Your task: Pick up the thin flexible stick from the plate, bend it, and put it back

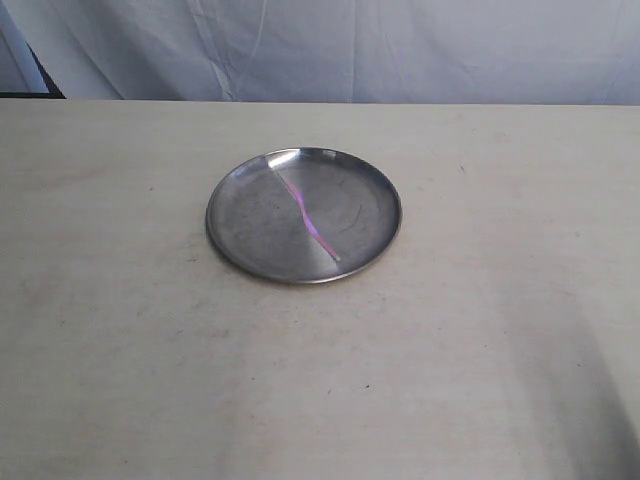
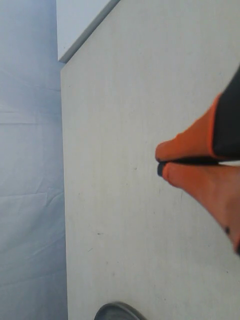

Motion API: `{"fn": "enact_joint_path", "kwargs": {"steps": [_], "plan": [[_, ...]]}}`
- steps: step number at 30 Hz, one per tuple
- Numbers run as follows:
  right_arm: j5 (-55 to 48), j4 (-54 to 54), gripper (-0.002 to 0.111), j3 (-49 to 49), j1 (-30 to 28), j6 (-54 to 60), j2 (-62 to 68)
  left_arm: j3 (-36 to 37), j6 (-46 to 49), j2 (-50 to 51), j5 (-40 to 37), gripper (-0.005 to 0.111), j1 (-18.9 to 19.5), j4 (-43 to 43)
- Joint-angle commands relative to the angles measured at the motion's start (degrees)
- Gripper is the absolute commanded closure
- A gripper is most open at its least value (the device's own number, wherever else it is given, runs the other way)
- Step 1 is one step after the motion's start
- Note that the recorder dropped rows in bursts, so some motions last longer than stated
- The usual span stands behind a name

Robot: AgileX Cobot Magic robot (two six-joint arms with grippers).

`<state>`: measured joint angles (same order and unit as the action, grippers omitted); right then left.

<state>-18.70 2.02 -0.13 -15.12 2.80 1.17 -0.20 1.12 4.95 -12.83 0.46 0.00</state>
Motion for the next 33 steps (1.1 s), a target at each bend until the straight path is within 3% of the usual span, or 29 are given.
{"fn": "enact_joint_path", "kwargs": {"steps": [1, 11, 33], "plan": [[0.87, -0.24, 0.109, 0.13, -0.33, 0.17, -0.23, 0.2, 0.06, -0.25, 0.37, 0.107, 0.01, -0.88], [0.87, -0.24, 0.109, 0.13, 3.96, 0.17, -0.23, 0.2, 0.19, -0.04, 0.37, 0.107, 0.01, -0.87], [0.87, -0.24, 0.109, 0.13, 4.32, 0.17, -0.23, 0.2, 0.19, 2.47, 0.37, 0.107, 0.01, -0.87]]}}
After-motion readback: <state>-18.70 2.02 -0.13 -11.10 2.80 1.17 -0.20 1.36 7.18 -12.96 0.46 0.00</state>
